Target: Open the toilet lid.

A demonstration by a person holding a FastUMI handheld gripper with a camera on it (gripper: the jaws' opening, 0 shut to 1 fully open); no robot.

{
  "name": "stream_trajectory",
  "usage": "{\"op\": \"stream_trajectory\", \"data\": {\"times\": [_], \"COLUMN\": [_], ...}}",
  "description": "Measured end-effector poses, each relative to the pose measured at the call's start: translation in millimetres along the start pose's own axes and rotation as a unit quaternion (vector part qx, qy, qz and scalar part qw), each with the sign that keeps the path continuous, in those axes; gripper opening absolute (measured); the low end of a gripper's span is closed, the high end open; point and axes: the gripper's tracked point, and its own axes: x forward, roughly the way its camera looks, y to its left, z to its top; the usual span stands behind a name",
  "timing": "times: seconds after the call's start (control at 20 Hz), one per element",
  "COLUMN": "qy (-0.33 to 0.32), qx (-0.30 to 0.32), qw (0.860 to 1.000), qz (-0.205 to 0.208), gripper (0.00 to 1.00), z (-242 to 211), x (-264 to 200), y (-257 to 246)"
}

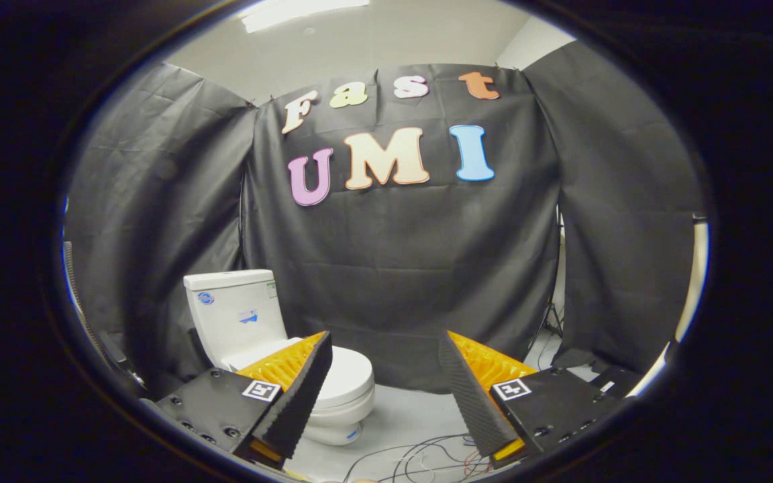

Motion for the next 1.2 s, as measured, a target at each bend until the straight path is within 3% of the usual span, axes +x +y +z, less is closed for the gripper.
{"op": "stream_trajectory", "data": {"times": [0.75, 1.2], "qy": [0.001, -0.003], "qx": [0.002, -0.003], "qw": [1.000, 1.000], "qz": [-0.001, -0.030], "gripper": [0.99, 0.99], "z": [-0.9, 1.0], "x": [0.1, 0.2], "y": [-2.6, -13.9]}}
